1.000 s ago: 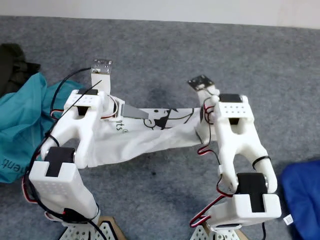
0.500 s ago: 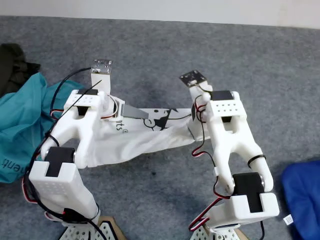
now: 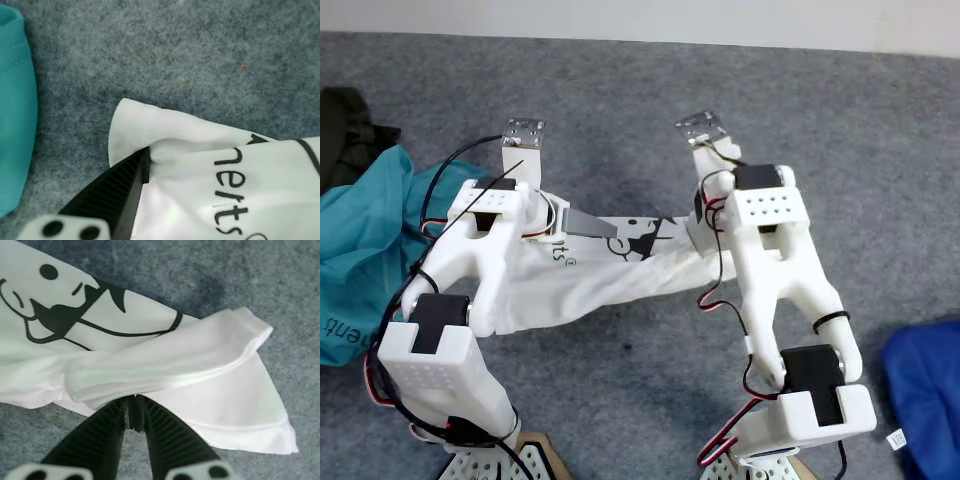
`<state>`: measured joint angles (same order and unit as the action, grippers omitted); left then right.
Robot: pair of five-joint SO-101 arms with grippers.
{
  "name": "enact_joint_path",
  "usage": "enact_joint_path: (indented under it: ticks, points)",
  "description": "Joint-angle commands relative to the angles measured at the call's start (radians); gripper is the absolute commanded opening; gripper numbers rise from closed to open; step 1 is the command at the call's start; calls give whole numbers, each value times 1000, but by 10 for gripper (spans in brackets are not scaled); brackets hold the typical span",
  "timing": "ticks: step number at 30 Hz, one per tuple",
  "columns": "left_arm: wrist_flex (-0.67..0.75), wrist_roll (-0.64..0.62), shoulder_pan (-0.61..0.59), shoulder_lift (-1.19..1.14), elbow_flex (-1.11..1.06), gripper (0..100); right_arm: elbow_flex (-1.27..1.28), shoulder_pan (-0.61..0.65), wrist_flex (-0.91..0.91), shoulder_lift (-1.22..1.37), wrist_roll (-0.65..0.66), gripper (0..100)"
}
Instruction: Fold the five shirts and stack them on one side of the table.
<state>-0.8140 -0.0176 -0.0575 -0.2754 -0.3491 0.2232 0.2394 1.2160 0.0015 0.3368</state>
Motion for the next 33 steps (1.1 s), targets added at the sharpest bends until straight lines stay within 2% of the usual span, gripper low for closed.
enact_joint_path:
  ticks: [1,5,12,26,33]
  points:
    - [21,3,2,13,-2,601,-48,28,4,-28,-11,5]
    - [21,3,2,13,-2,601,-41,33,-41,-25,-28,5]
    - [21,3,2,13,-2,601,30,50,-228,36,-54,5]
    - [21,3,2,13,-2,601,51,147,-56,-24,-18,5]
    - [21,3,2,13,-2,601,188,5,-93,-156,32,5]
